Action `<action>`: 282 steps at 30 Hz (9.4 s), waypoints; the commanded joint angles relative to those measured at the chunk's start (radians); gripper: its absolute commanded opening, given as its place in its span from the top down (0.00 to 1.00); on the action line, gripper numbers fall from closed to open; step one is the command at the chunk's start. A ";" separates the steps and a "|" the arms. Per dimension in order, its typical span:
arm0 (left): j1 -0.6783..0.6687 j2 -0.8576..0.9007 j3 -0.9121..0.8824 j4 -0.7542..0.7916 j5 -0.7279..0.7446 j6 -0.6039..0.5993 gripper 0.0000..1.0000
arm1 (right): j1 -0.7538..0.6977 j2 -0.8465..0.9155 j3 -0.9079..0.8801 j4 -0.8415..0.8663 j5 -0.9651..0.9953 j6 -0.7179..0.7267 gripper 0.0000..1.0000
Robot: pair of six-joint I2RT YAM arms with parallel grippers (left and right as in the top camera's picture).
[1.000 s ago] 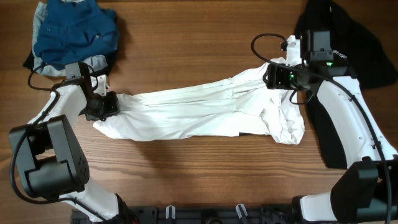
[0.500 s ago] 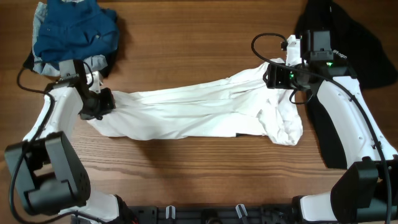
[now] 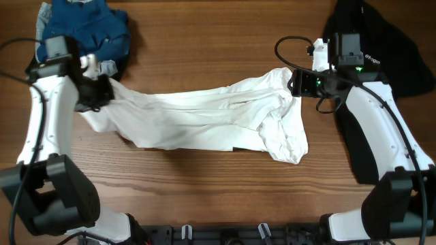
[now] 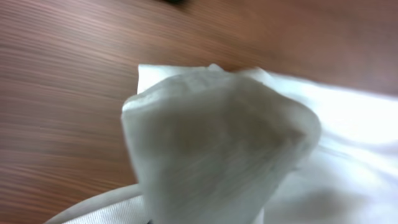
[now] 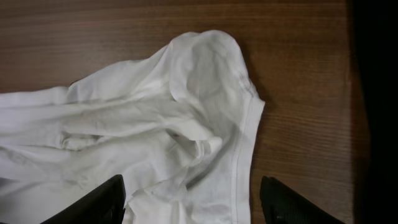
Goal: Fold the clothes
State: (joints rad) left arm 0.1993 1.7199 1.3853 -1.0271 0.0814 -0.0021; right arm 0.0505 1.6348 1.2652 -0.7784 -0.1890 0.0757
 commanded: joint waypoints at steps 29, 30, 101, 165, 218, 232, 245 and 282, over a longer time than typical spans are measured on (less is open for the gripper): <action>-0.476 0.094 0.008 0.071 0.136 -0.224 0.96 | 0.002 0.034 0.016 -0.047 -0.014 0.002 0.29; -0.484 0.099 0.008 0.075 0.140 -0.225 0.96 | 0.002 0.034 0.015 -0.047 -0.014 0.002 0.29; -0.752 0.124 -0.216 0.486 0.315 -0.269 0.33 | 0.002 0.034 0.016 -0.019 -0.020 0.006 0.29; -0.673 -0.079 0.012 0.200 0.049 -0.267 0.21 | -0.002 0.138 0.016 -0.040 -0.026 0.006 0.14; -0.448 -0.076 0.010 0.124 -0.166 -0.264 0.11 | -0.285 0.148 -0.039 -0.080 -0.454 -0.175 0.96; -0.395 -0.076 0.009 0.115 -0.166 -0.263 0.10 | 0.320 0.109 0.111 -0.071 -0.289 0.112 0.95; -0.353 -0.070 0.008 0.113 -0.177 -0.264 0.10 | 0.516 0.126 0.153 0.020 -0.256 0.177 0.33; -0.288 -0.070 0.008 0.071 -0.181 -0.264 0.04 | 0.737 0.159 0.106 -0.197 -0.264 -0.132 0.34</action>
State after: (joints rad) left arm -0.1139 1.6501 1.3849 -0.9516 -0.0853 -0.2752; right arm 0.8154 1.8065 1.3293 -0.9844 -0.4271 -0.0696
